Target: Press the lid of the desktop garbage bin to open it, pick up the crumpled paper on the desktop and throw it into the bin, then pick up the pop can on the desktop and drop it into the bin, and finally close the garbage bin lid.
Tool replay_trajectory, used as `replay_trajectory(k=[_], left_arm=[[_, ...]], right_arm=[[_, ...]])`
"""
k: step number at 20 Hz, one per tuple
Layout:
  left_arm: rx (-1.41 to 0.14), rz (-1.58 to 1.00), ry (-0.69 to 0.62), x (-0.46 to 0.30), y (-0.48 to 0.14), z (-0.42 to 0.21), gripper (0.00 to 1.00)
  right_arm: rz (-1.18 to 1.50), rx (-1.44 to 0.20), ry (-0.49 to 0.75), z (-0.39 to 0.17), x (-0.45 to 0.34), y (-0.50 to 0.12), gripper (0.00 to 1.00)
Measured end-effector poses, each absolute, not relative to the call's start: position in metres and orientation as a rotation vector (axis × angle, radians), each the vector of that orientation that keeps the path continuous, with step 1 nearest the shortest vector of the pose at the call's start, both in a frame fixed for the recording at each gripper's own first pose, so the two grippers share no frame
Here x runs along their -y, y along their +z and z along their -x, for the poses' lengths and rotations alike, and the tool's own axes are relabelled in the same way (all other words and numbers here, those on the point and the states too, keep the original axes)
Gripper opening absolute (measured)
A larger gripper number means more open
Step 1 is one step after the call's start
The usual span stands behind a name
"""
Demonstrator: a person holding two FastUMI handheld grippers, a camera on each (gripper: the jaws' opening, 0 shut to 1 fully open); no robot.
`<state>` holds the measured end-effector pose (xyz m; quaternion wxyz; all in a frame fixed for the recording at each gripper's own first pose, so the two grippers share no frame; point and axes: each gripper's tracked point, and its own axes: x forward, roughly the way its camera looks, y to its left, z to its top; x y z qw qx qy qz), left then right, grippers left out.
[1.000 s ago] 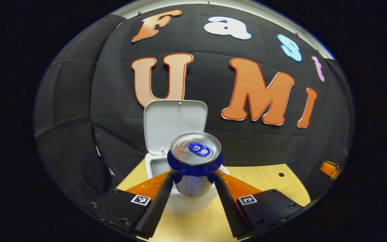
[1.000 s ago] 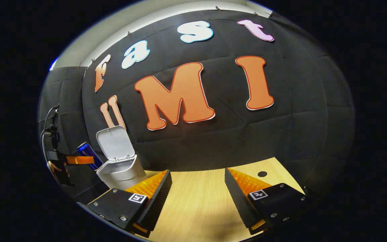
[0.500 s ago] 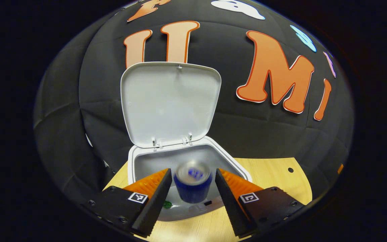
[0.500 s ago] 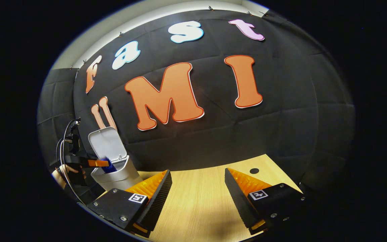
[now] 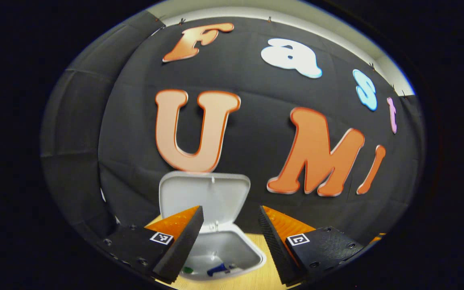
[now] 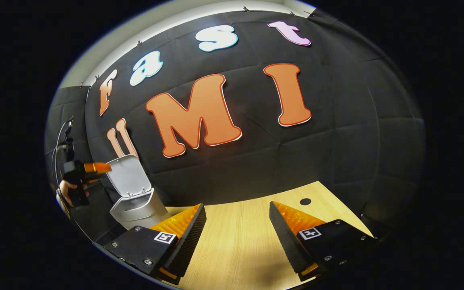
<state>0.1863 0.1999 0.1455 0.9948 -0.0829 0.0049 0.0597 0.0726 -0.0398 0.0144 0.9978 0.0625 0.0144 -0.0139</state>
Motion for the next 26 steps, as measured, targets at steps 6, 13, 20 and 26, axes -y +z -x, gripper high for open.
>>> replay_trajectory(k=[6,13,20,26], left_arm=[[0.013,0.014,0.253,-0.241,0.203,-0.276,0.87],[-0.152,0.04,0.304,-0.247,0.117,-0.269,0.86],[-0.006,-0.058,0.302,-0.194,0.069,-0.189,0.87],[-0.147,0.035,0.323,-0.182,-0.026,-0.174,0.87]], right_arm=[[-0.133,-0.018,-0.037,-0.067,0.044,0.016,0.94],[-0.196,-0.022,-0.058,-0.056,0.072,0.016,0.94],[-0.18,-0.058,0.02,-0.061,0.058,0.021,0.94],[-0.138,-0.104,0.084,-0.06,0.049,0.02,0.94]])
